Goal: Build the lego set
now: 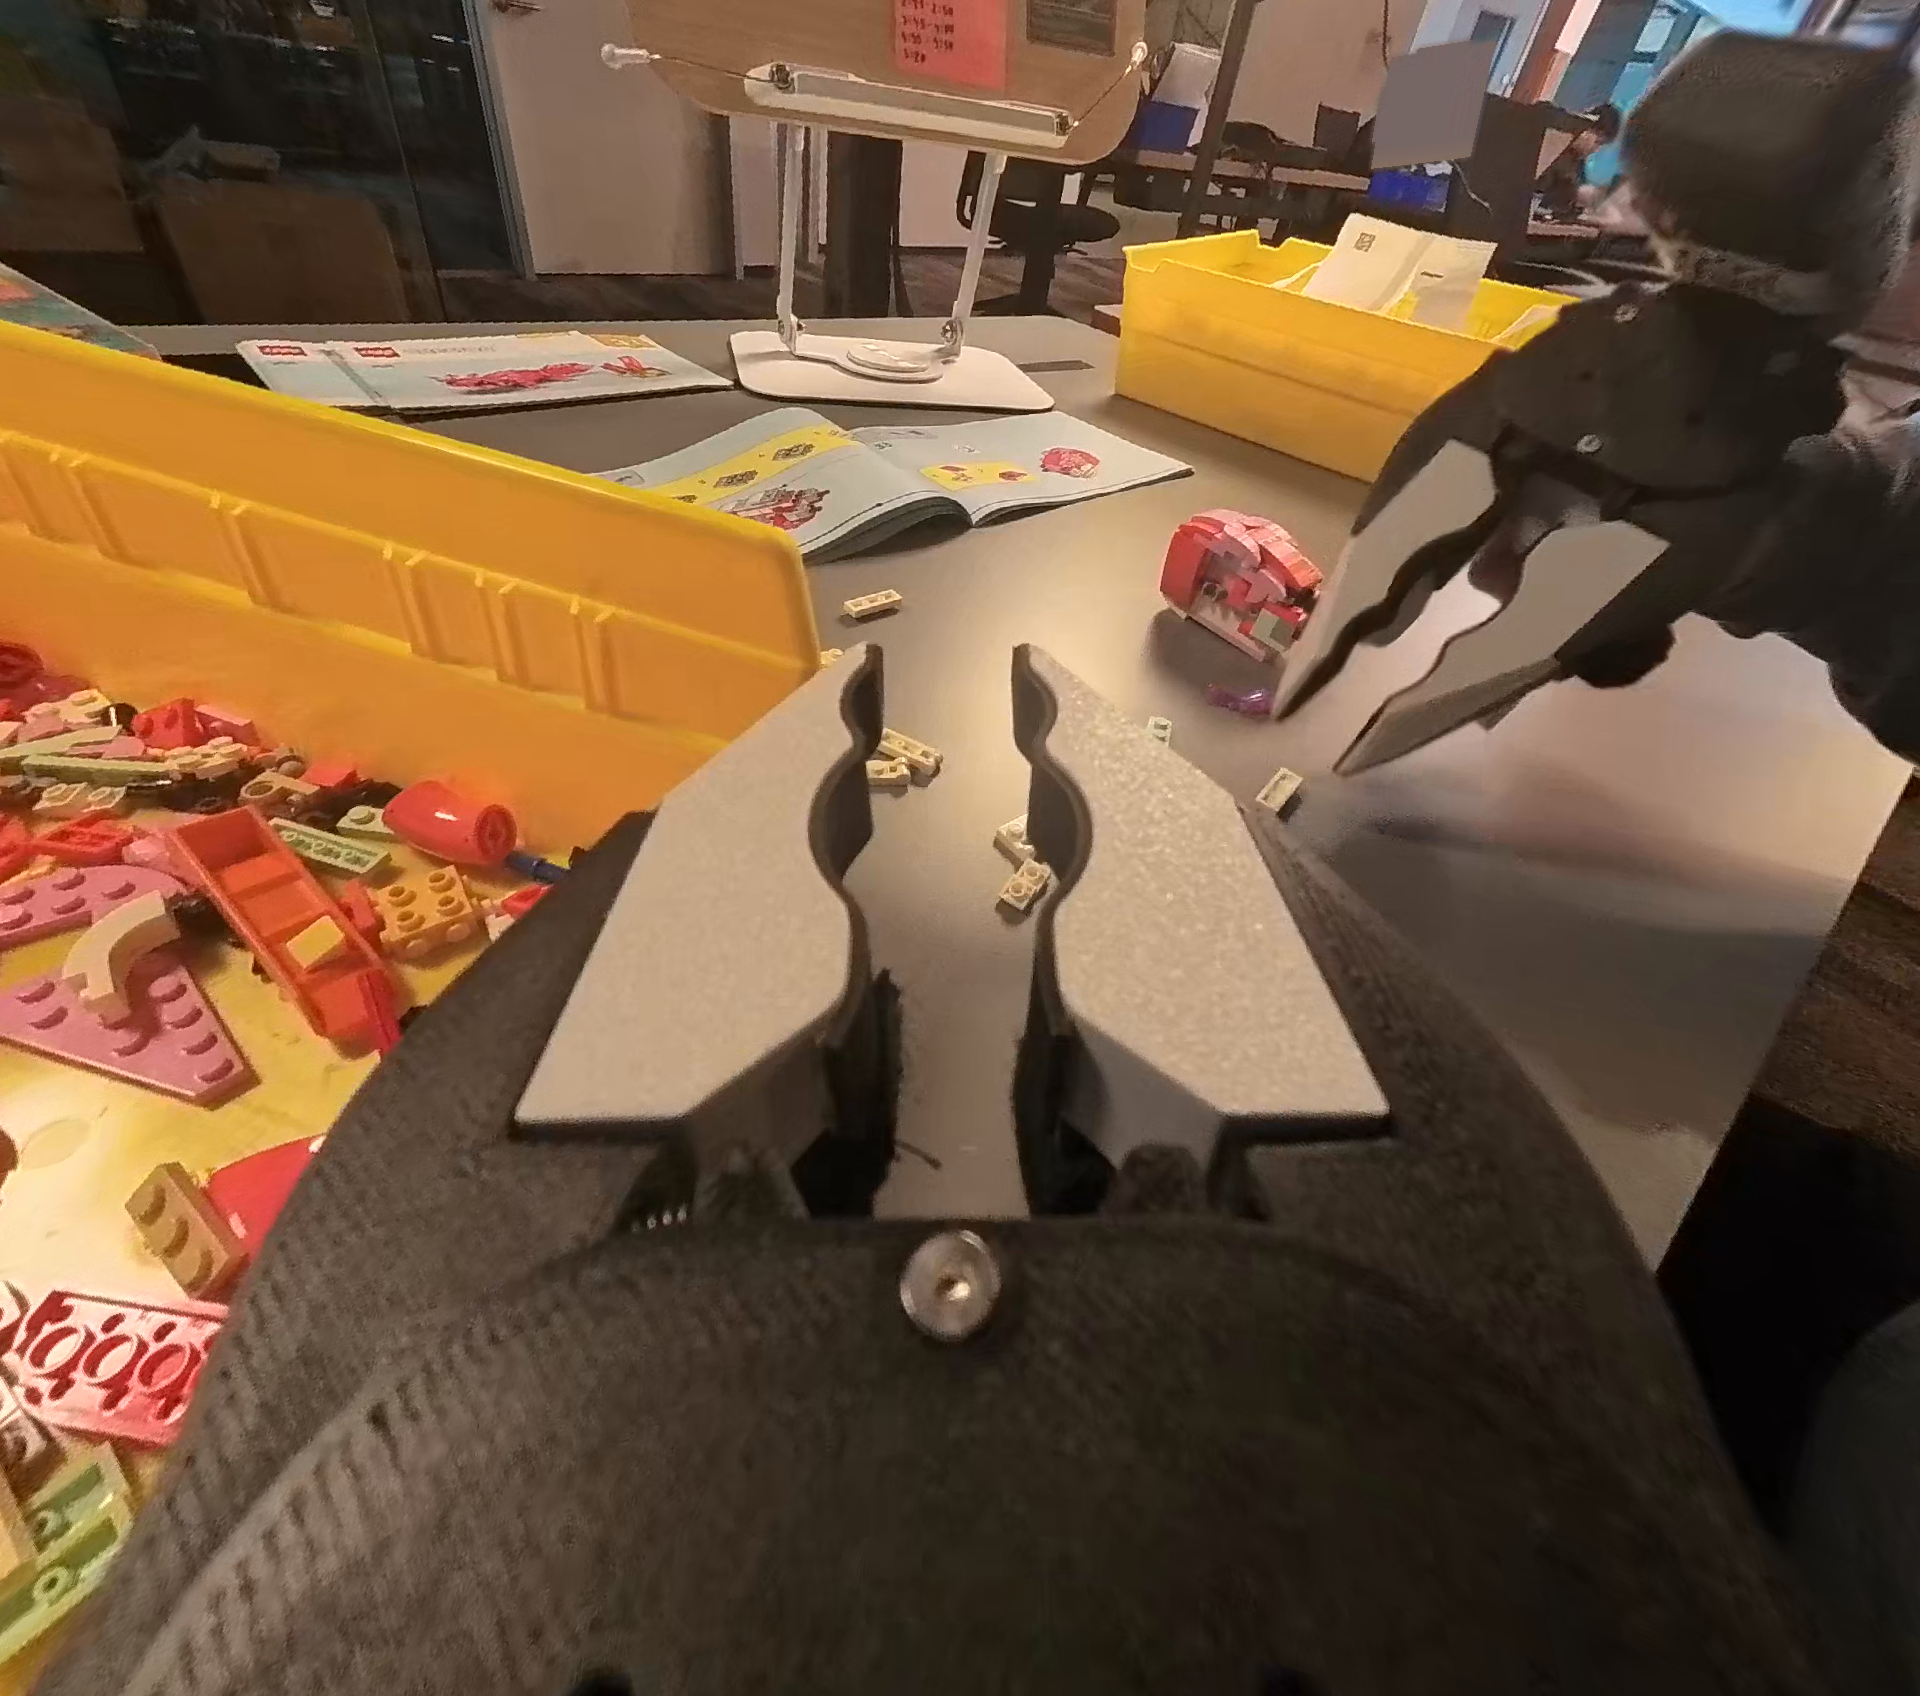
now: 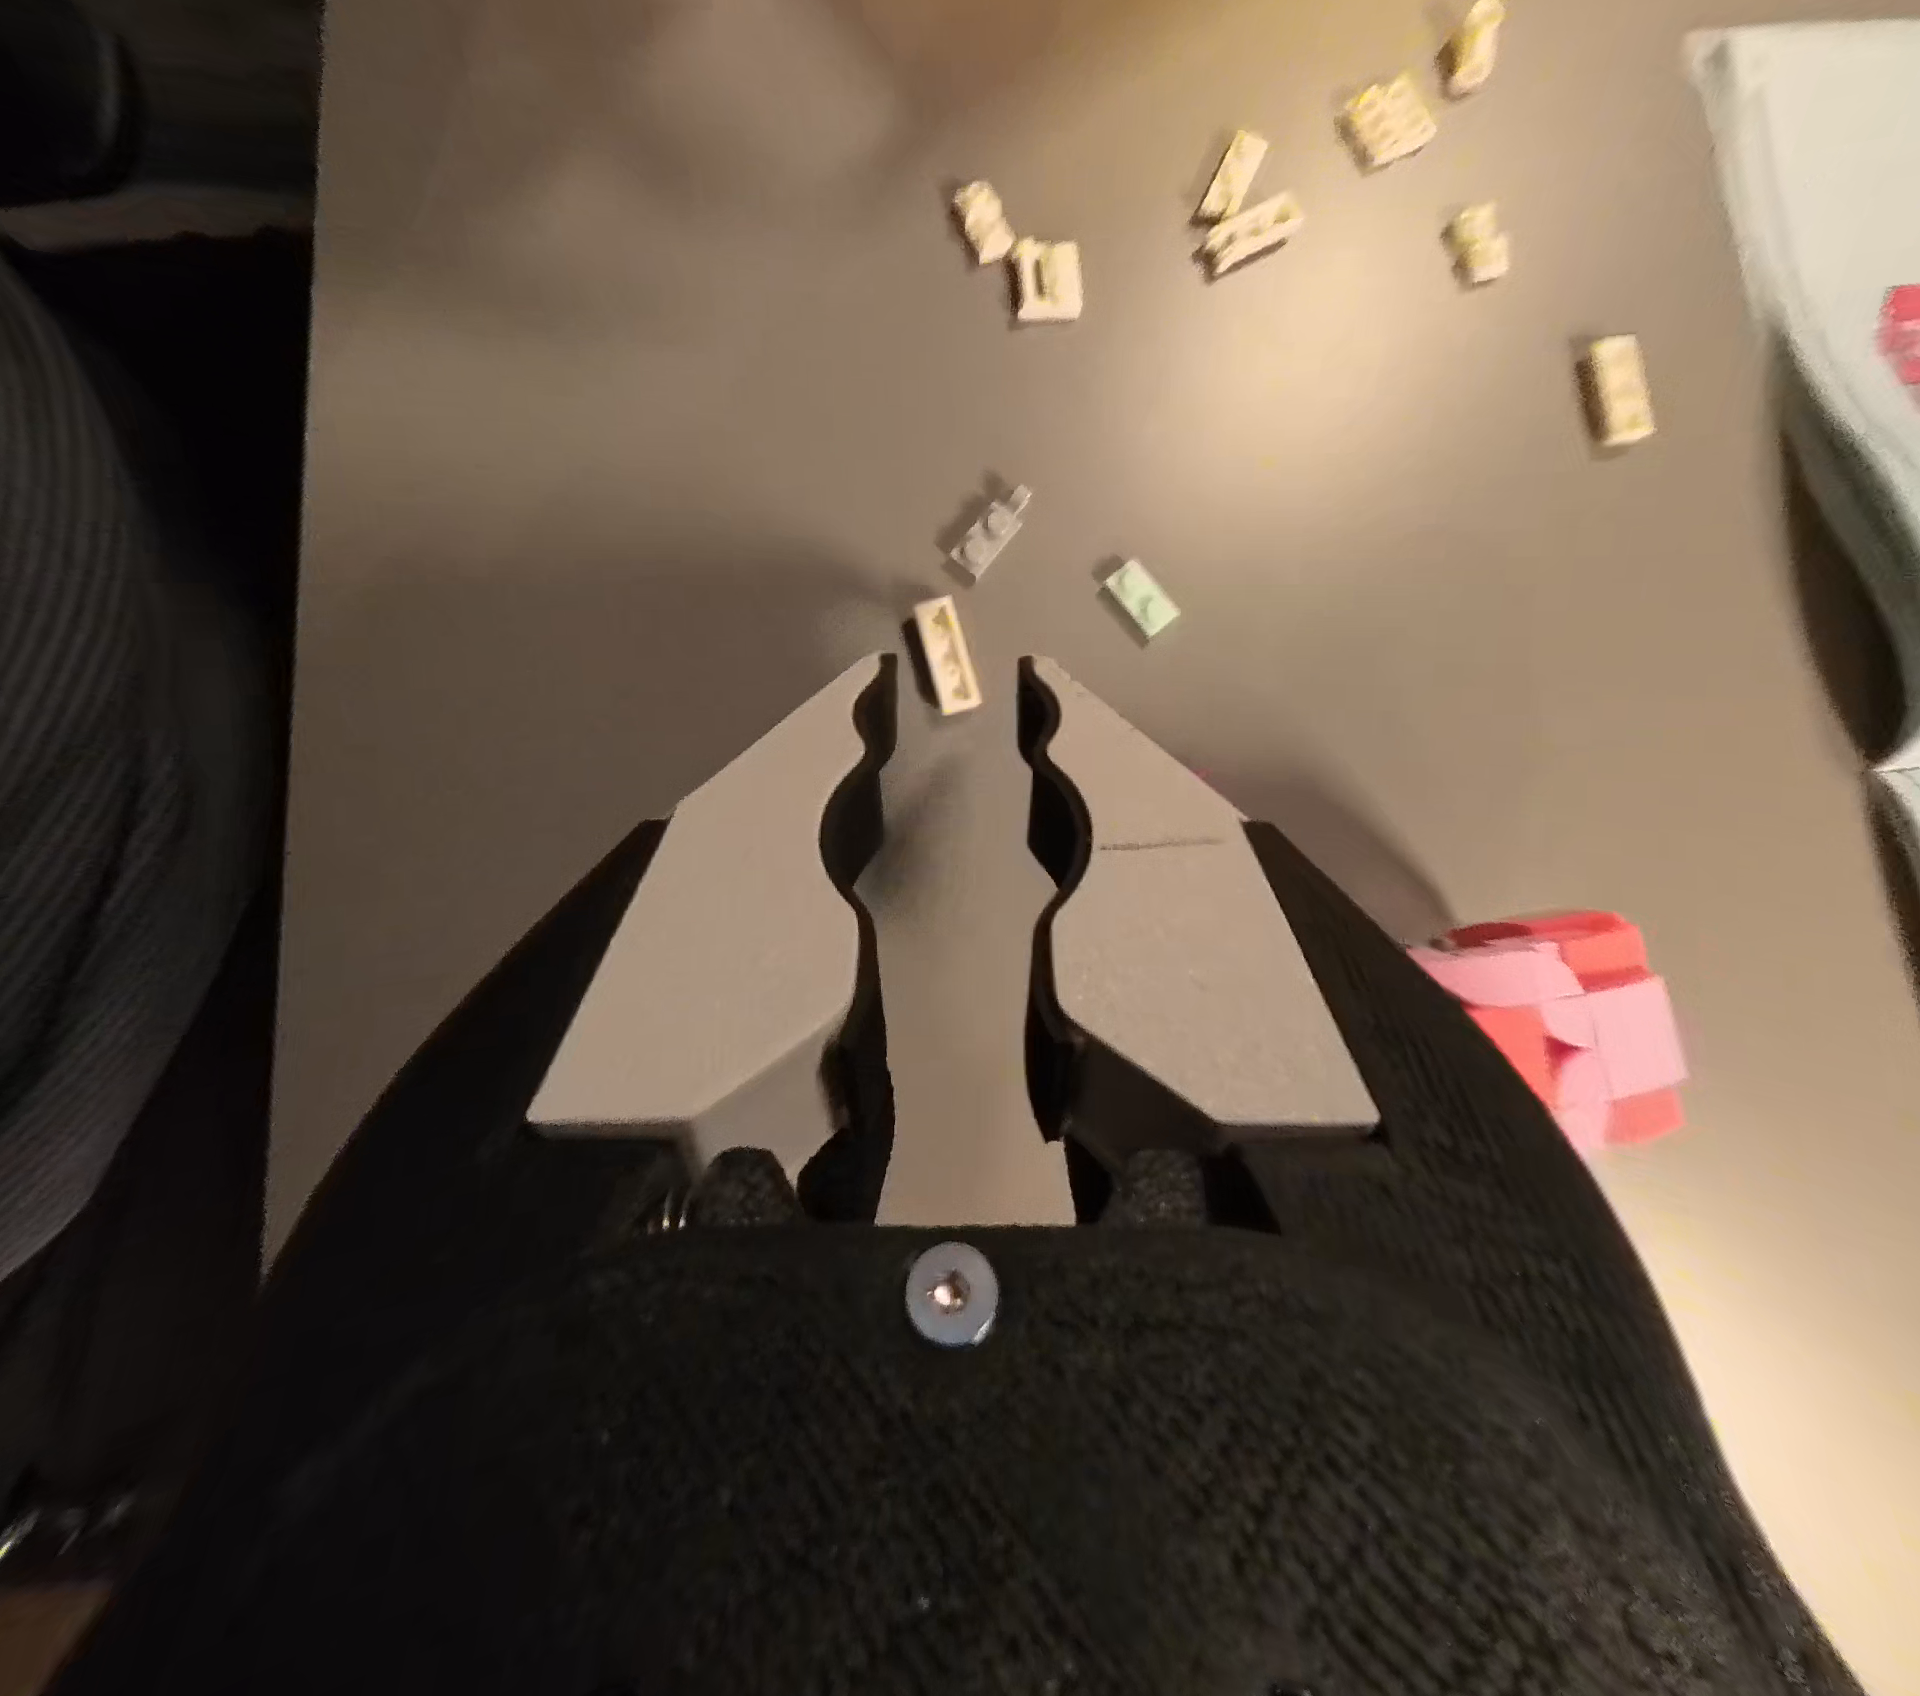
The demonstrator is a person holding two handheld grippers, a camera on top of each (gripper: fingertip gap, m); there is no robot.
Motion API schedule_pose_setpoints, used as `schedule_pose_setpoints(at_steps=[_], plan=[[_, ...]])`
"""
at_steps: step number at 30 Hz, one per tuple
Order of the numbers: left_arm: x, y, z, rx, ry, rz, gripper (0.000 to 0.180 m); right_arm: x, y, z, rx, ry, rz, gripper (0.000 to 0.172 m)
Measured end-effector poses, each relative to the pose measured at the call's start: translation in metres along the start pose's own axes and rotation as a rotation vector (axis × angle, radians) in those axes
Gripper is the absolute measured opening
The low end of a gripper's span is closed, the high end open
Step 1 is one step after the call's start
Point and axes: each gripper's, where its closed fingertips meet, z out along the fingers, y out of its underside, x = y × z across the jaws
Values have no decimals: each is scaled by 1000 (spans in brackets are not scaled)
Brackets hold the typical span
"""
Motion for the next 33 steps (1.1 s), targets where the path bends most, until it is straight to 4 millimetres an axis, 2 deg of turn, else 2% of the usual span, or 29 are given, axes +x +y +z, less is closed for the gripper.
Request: schedule_pose_setpoints(at_steps=[2,4,7,9,10,12,15,17,22,33], plan=[[0,0,0,2,-1,2,24,16,-12,-11,97,113,-30,25],[0,-1,0,5,-1,2,24,44,-24,-33,220,341,-95,27],[0,-1,-1,10,1,-3,24,87,-35,-97,441,818,-233,24],[0,-1,-1,8,3,-6,24,102,-25,-136,556,1030,-227,8],[0,-1,-1,8,4,-6,25,108,-16,-145,613,1042,-160,2],[0,-1,0,7,5,-4,25,121,6,-152,709,1012,19,1],[2,0,3,1,17,9,25,133,26,-170,804,1146,95,0],[3,0,4,-4,19,29,25,135,29,-173,793,1190,103,0],[3,1,6,-9,-6,74,22,139,29,-159,726,1186,85,0],[3,1,7,-8,-8,85,21,136,27,-159,770,1143,91,0]])
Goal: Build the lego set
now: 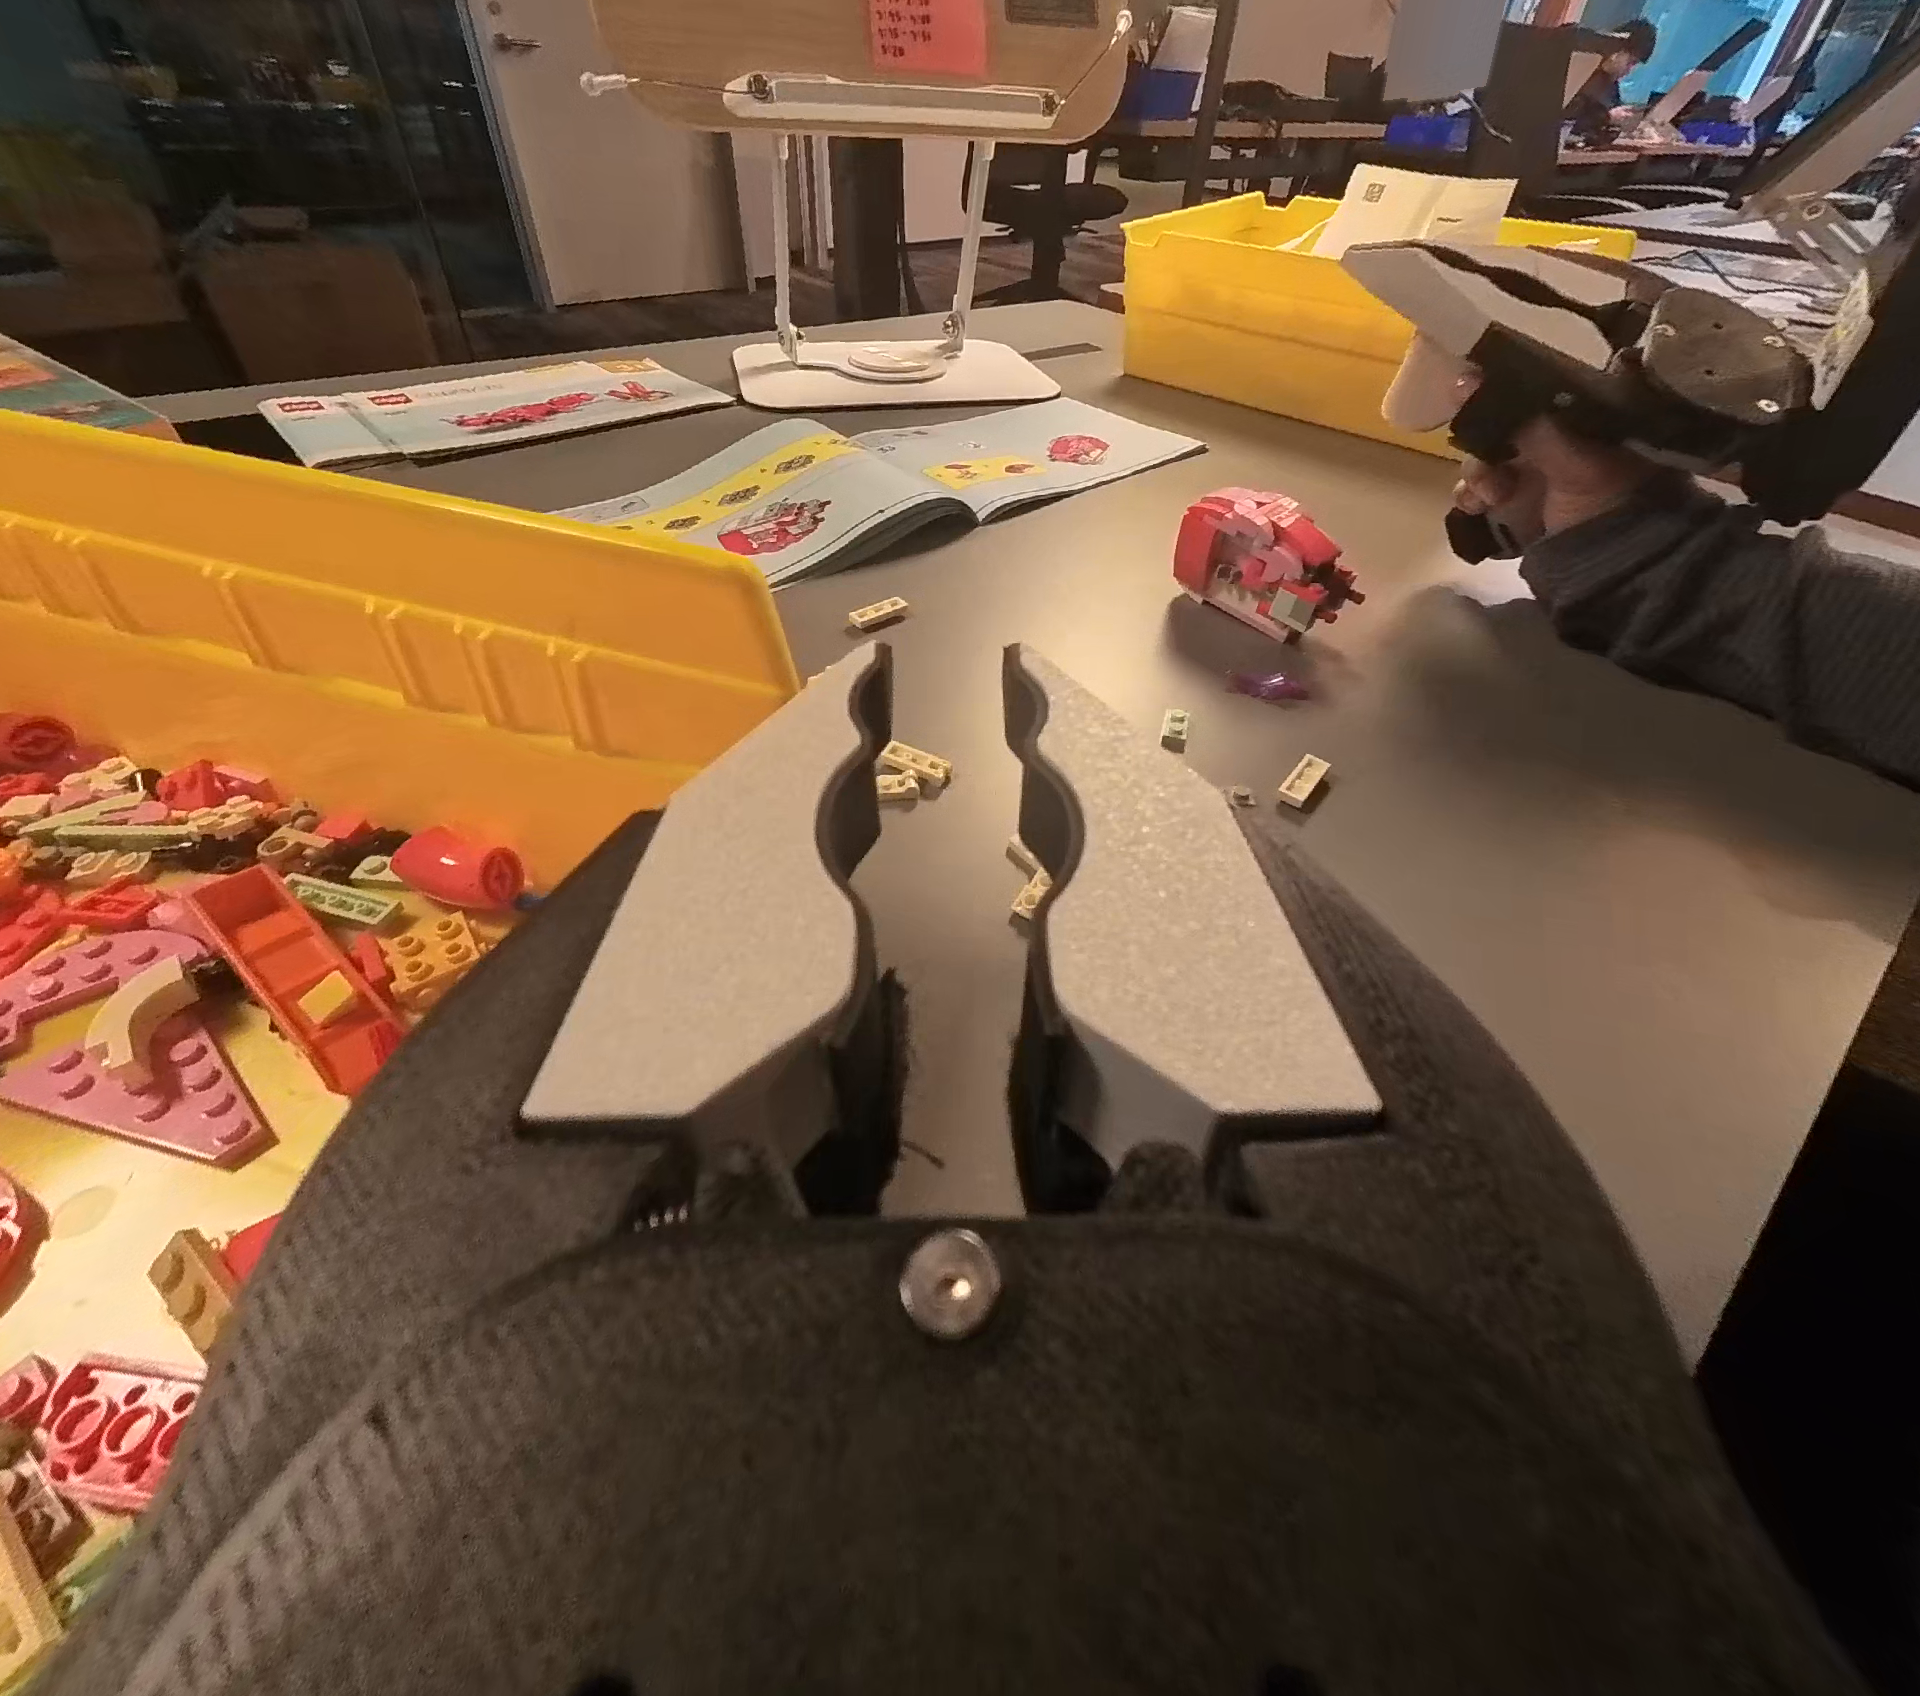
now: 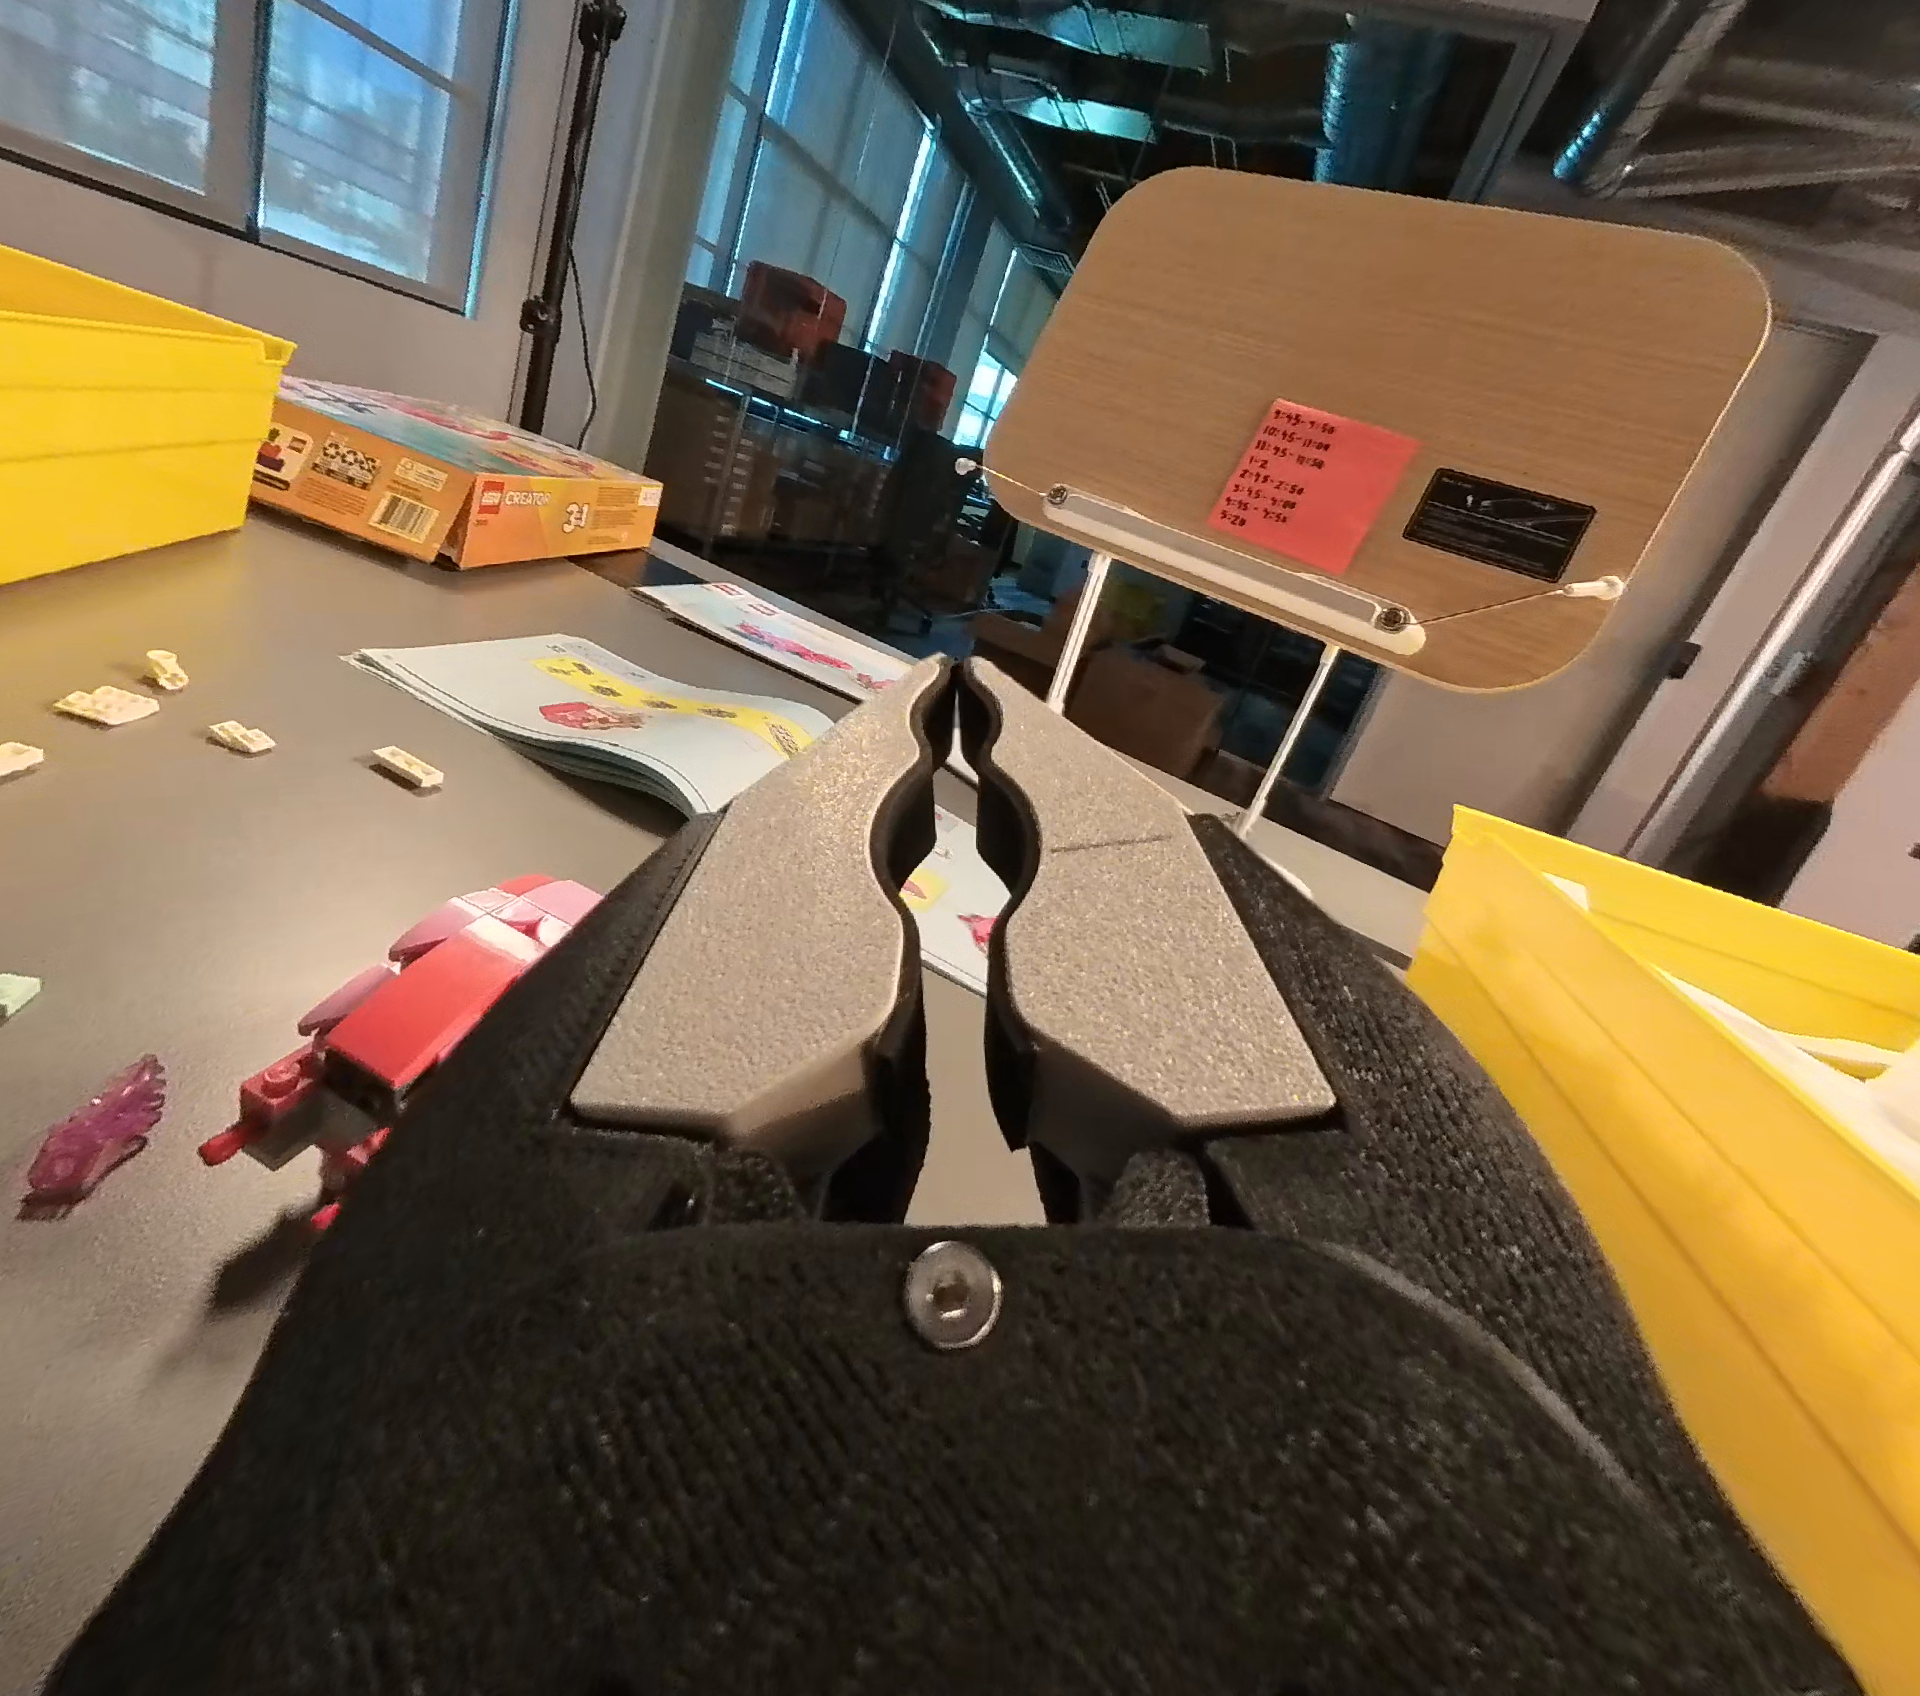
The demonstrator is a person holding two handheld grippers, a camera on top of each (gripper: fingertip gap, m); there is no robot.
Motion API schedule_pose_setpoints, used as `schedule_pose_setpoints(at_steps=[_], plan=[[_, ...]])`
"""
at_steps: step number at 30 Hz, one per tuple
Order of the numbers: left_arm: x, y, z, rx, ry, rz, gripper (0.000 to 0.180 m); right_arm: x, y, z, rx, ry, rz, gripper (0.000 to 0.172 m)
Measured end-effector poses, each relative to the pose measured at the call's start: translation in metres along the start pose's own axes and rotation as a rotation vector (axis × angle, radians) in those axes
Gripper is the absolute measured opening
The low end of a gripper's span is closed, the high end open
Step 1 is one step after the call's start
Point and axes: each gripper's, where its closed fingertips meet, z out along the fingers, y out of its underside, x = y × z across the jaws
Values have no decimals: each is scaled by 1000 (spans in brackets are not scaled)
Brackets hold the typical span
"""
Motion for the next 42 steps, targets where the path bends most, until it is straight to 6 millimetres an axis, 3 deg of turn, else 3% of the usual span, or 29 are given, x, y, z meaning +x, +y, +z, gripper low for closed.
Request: schedule_pose_setpoints(at_steps=[26,29,31,33,35,37,39,42], plan=[[4,-1,0,11,11,34,18,5,4,2,-11,23,14,5],[15,-14,-8,48,74,40,18,6,3,2,-8,29,19,5],[15,-39,-20,62,75,76,13,8,3,1,-4,32,28,5],[-8,-74,-35,64,-31,147,0,8,2,1,1,30,37,5],[-54,-101,-50,10,-219,209,0,8,1,0,5,28,39,5],[-102,-116,-62,-88,-368,247,10,8,-1,0,13,29,39,5],[-149,-111,-66,-271,-458,257,13,10,0,-1,13,36,43,5],[-203,-58,-61,-719,-410,109,0,12,1,-1,9,41,53,5]])
